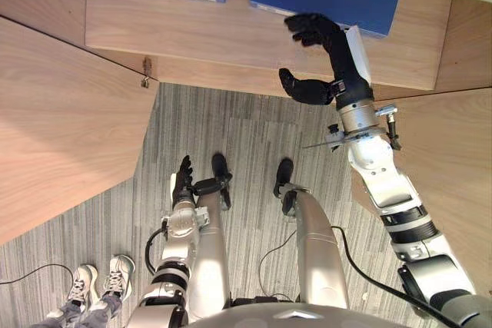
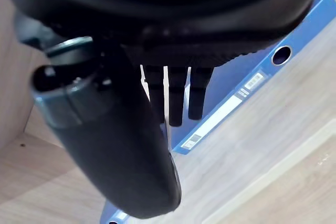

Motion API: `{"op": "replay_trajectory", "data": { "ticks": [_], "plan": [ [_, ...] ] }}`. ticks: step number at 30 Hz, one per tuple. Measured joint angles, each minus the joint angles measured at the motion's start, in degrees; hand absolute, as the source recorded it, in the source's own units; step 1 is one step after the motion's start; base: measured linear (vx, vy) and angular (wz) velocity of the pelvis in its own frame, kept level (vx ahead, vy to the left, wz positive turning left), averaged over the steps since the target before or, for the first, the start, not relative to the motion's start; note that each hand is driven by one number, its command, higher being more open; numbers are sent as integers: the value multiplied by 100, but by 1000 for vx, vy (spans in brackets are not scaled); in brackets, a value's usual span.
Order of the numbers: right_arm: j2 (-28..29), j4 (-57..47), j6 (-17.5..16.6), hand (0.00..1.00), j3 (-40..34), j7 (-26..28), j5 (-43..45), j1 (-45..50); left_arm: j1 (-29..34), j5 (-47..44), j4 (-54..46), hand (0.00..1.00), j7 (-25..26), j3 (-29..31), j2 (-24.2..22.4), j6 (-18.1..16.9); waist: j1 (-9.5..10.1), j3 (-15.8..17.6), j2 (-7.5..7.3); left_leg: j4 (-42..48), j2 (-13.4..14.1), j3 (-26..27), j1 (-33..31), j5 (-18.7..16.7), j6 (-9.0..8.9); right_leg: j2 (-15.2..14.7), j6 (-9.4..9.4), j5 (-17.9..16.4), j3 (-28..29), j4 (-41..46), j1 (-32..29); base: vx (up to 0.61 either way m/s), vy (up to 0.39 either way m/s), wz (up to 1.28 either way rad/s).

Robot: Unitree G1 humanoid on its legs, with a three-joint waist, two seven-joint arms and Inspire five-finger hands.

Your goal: Walk over to the cabinet, pick up the folder, carry it to the office cabinet, place the folder inside the office cabinet, then close the office cabinet door

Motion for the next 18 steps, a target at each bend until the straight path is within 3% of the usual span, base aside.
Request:
{"op": "replay_trajectory", "data": {
  "ticks": [10,18],
  "plan": [
    [333,473,53,0,-352,-361,-297,-9,-5,1,-148,100,92,194,-98,-3,70,27,-6,51,-20,-1,-144,-12,17,-28,-1,-3,12,56,-149,-11,-4,0],
    [333,1195,250,0,-514,-532,-221,-672,-36,-3,-245,100,116,201,-93,-30,92,117,30,92,-36,-32,-308,-11,19,-45,-2,-4,-6,112,-297,0,0,0]
  ]
}}
